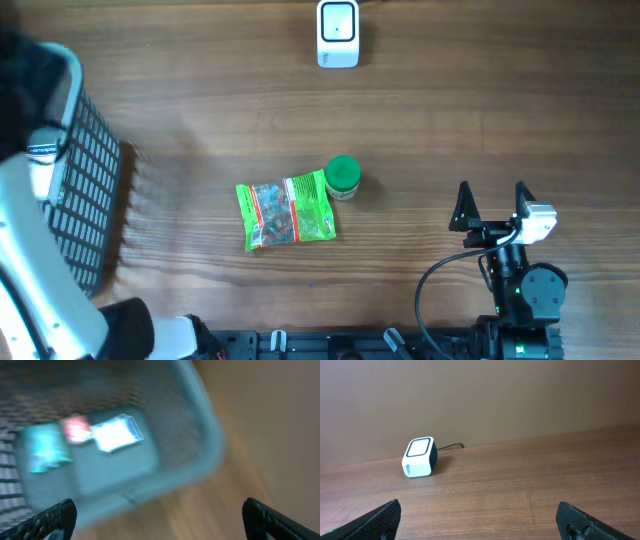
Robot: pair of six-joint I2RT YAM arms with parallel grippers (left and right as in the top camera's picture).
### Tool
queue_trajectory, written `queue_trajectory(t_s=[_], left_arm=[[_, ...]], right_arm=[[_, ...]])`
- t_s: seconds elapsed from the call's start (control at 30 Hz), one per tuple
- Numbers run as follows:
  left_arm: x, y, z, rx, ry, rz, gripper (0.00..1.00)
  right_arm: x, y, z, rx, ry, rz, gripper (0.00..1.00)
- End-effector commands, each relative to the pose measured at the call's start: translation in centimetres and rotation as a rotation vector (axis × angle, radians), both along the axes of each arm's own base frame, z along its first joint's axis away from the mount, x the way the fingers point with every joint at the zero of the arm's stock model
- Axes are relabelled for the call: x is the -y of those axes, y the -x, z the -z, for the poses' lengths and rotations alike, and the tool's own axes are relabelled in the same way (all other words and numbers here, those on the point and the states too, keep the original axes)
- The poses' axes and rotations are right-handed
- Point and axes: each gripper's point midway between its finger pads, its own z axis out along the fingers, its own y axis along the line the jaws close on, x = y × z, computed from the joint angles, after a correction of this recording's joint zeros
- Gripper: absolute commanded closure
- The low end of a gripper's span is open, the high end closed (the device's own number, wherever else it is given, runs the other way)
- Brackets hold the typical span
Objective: Scan the item barcode
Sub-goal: 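Place the green snack bag left of the jar and release, then reach the left gripper into the basket and grasp the Hansaplast box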
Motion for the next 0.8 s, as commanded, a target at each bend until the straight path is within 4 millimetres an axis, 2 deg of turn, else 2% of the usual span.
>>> queue_trajectory(t_s=[0.0,0.1,0.27,0.37,0.47,0.77], left_arm=[[-5.4,2.7,1.0,-0.071,0.0,-0.09,0.0],[-7.9,2.8,0.5,-0.061,-0.03,-0.006,0.0],[-8.9,1.3,-0.2,-0.097,-0.128,0.161,0.0],[-9.5,0.4,1.2,-0.141,-0.128,0.203,0.0],[-8.8,-1.5,4.0,-0.216,-0.117,0.409,0.0],[-9.5,-2.4,13.4,-0.414,-0.079,0.595,0.0]], right_arm=[[0.1,0.0,-0.1,0.006,-0.012,0.007,0.0],[0.1,0.0,-0.1,0.006,-0.012,0.007,0.0],[0.1,0.0,-0.1,0.006,-0.012,0.007,0.0],[0.1,0.0,-0.1,0.006,-0.012,0.007,0.0],[0.1,0.0,-0.1,0.006,-0.012,0.007,0.0],[0.1,0.0,-0.1,0.006,-0.012,0.007,0.0]])
